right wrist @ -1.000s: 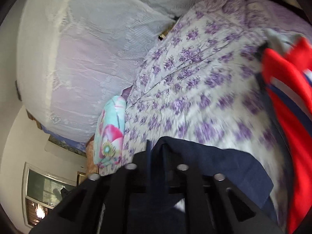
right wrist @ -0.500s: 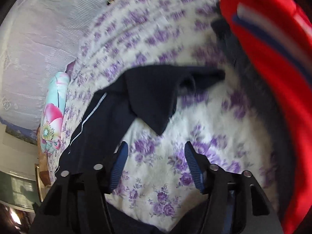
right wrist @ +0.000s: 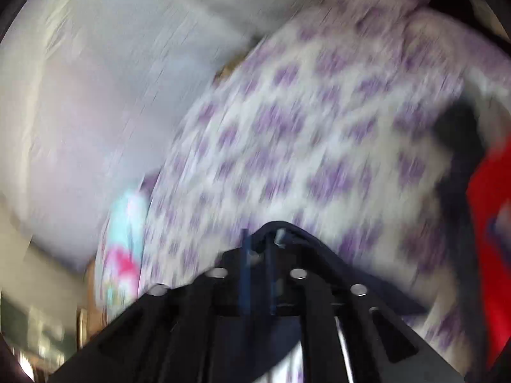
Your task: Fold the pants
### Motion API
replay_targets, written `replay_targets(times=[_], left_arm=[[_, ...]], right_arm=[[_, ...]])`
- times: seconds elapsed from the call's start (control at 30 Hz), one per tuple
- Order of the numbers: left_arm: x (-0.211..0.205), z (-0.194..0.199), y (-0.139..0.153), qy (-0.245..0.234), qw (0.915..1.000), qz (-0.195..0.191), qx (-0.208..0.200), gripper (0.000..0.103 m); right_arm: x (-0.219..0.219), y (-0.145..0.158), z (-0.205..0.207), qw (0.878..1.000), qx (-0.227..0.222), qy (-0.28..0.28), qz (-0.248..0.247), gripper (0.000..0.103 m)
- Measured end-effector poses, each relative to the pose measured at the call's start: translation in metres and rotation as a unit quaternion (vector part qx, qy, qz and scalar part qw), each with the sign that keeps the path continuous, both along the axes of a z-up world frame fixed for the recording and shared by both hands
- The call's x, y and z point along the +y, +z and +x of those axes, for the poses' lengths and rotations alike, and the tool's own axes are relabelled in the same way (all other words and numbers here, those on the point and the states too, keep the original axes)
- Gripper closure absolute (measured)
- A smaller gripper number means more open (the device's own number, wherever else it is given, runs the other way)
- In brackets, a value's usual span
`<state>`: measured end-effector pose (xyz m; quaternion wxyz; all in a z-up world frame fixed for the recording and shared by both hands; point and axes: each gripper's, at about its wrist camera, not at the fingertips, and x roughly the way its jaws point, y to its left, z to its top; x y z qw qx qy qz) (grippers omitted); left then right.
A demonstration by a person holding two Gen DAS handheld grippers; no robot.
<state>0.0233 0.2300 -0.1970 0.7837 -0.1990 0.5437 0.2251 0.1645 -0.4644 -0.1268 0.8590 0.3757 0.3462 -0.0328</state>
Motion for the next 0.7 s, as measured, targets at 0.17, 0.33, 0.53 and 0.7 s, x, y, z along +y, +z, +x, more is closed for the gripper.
replay_targets(times=[0.17,0.33,0.53,0.7], left_arm=[[0.015,-0.006,0.001,0.018,0.9993,-0.033,-0.005,0.013],[0.021,-0.018,-0.01,0.051,0.9952,-0.083,-0.013,0.008],[0.016,-0.006,-0.012,0.048,0.9963,-0.071,0.002,0.008],[0.017,-0.003,-0.014,0.045,0.9968,-0.067,0.005,0.007]], right_arm=[[-0.047,0.02,0.017,0.998,0.032,-0.034,-0.052,0.016],[-0.03,-0.046,-0.041,0.991,0.109,-0.011,-0.08,0.04],[-0.026,-0.121,-0.075,0.99,0.134,-0.039,0.033,0.05],[-0.02,-0.123,-0.049,0.992,0.116,-0.022,0.049,0.084]])
